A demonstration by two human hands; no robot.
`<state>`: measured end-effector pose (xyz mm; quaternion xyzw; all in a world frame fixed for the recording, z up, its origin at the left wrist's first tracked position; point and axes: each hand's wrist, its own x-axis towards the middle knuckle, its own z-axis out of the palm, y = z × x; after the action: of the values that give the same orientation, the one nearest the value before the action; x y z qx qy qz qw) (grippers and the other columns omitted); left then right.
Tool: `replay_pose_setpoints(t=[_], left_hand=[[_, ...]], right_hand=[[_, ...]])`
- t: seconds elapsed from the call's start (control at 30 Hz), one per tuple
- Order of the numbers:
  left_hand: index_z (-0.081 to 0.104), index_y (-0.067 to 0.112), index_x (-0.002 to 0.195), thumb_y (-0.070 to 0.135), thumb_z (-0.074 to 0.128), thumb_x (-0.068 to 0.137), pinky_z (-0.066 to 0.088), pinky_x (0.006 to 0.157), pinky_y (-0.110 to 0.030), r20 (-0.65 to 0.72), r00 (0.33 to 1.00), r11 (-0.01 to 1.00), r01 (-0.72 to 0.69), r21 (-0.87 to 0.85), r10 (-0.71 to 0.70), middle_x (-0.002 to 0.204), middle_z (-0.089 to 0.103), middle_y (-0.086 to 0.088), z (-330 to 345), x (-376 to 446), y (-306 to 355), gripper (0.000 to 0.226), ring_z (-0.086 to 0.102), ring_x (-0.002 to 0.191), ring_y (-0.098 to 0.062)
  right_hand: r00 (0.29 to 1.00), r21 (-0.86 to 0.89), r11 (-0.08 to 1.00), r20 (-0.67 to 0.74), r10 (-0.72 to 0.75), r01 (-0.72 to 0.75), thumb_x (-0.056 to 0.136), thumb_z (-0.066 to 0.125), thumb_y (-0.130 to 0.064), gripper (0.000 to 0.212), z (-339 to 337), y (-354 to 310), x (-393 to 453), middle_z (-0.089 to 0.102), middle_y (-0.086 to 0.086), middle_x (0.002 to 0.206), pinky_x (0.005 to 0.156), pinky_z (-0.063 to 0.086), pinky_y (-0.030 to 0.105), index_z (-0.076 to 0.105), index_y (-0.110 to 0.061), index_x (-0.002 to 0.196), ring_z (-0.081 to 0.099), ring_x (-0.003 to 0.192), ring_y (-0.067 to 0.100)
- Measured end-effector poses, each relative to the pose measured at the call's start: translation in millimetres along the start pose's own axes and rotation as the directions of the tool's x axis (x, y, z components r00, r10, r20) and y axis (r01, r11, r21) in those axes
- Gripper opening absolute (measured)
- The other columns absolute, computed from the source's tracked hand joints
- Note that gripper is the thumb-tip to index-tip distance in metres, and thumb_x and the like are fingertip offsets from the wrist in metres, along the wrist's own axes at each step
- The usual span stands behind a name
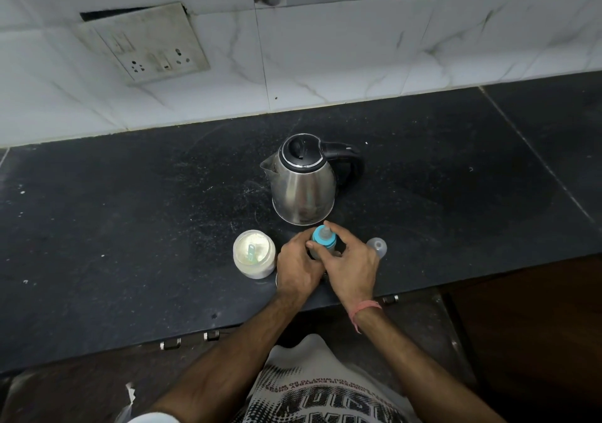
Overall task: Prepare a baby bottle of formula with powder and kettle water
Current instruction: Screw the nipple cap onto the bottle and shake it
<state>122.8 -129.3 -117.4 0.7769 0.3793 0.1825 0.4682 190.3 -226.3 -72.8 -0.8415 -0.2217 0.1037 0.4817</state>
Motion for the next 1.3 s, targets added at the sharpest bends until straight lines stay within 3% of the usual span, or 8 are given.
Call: replay_pose_setpoints(t=[0.2, 0.37, 0.47, 0.7, 0.9, 1.07, 1.17, 1.3], left_hand=[[0.081, 0.036, 0.129, 0.037, 0.097, 0.088, 0.062, 0.097, -0.027, 0.034, 0.999, 1.0, -0.026, 0.007, 0.026, 0.12, 0.083, 0.016, -4.9, 2.1, 1.4, 0.043, 0.076, 0.108, 0.0], [0.078, 0.043, 0.123, 0.034, 0.088, 0.089, 0.065, 0.093, -0.038, 0.009, 1.0, 0.998, 0.002, 0.068, -0.003, 0.11, 0.082, 0.02, -4.2, -1.4, 4.8, 0.037, 0.077, 0.101, -0.002], [0.076, 0.046, 0.128, 0.038, 0.089, 0.088, 0.066, 0.095, -0.038, 0.008, 1.0, 0.997, 0.02, 0.076, -0.02, 0.112, 0.082, 0.021, -1.6, -3.2, 4.5, 0.043, 0.078, 0.104, -0.003], [0.08, 0.037, 0.131, 0.042, 0.094, 0.084, 0.065, 0.097, -0.035, -0.003, 1.0, 0.999, 0.003, 0.038, -0.003, 0.118, 0.084, 0.016, -2.2, -1.6, 3.4, 0.05, 0.077, 0.107, -0.003], [0.076, 0.04, 0.137, 0.061, 0.102, 0.067, 0.065, 0.105, -0.038, 0.014, 0.999, 0.997, 0.05, 0.053, -0.05, 0.127, 0.082, 0.02, 3.3, 2.9, -6.0, 0.077, 0.077, 0.116, 0.0], [0.075, 0.039, 0.138, 0.058, 0.104, 0.067, 0.065, 0.108, -0.039, 0.031, 0.997, 0.994, 0.066, 0.083, -0.068, 0.13, 0.081, 0.019, 4.2, 6.9, -9.3, 0.079, 0.076, 0.12, -0.001], [0.075, 0.035, 0.142, 0.052, 0.107, 0.07, 0.064, 0.11, -0.04, 0.037, 0.997, 0.993, 0.071, 0.092, -0.074, 0.135, 0.08, 0.015, 3.5, 5.9, -6.5, 0.08, 0.076, 0.123, -0.004], [0.075, 0.035, 0.142, 0.052, 0.107, 0.07, 0.064, 0.11, -0.04, 0.043, 0.996, 0.993, 0.073, 0.088, -0.077, 0.135, 0.08, 0.015, 3.9, 5.8, -6.3, 0.081, 0.076, 0.123, -0.005]], right_hand=[[0.992, 0.098, 0.994, 0.103, -0.067, 0.057, 0.09, 0.09, -0.027, 0.059, 1.3, 6.9, -1.5, 0.067, -0.025, 0.135, 0.105, 0.059, 0.038, 0.068, -0.038, 0.143, 0.066, 0.124, 0.005], [0.997, 0.0, 0.999, 0.069, 0.041, -0.041, 0.082, 0.094, -0.037, 0.063, -0.7, 12.0, 3.8, 0.065, -0.005, 0.089, 0.087, 0.06, 0.031, 0.069, -0.051, 0.139, 0.062, 0.08, 0.008], [0.998, -0.016, 0.998, -0.004, 0.064, -0.064, 0.079, 0.096, -0.037, 0.062, -0.8, 4.2, 1.2, 0.059, -0.006, 0.095, 0.078, 0.051, 0.015, 0.073, -0.046, 0.136, 0.057, 0.074, 0.004], [0.978, 0.035, 0.997, 0.195, -0.078, 0.073, 0.077, 0.094, -0.054, 0.078, -19.9, 7.4, 12.0, 0.055, -0.031, 0.146, 0.088, 0.053, 0.016, 0.062, -0.042, 0.147, 0.056, 0.116, 0.0], [0.994, -0.084, 0.991, -0.038, -0.107, 0.104, 0.104, 0.074, -0.028, 0.019, -33.8, 23.3, 24.2, 0.067, -0.017, 0.131, 0.09, 0.059, 0.037, 0.078, -0.029, 0.123, 0.06, 0.111, 0.009], [0.988, -0.401, 0.905, 0.108, -0.107, 0.141, 0.091, 0.087, -0.033, 0.03, -56.0, 34.7, 34.6, 0.066, -0.012, 0.123, 0.09, 0.048, 0.028, 0.076, -0.033, 0.119, 0.051, 0.11, 0.012], [0.983, -0.605, 0.783, 0.175, -0.045, 0.143, 0.082, 0.093, -0.039, 0.054, -63.6, 46.0, 35.4, 0.06, -0.006, 0.138, 0.102, 0.052, 0.039, 0.07, -0.034, 0.131, 0.05, 0.124, 0.022], [0.964, -0.569, 0.818, 0.253, 0.076, 0.085, 0.089, 0.087, -0.016, 0.056, -67.3, 53.0, 37.6, 0.057, -0.002, 0.147, 0.112, 0.051, 0.044, 0.066, -0.031, 0.139, 0.051, 0.138, 0.025]])
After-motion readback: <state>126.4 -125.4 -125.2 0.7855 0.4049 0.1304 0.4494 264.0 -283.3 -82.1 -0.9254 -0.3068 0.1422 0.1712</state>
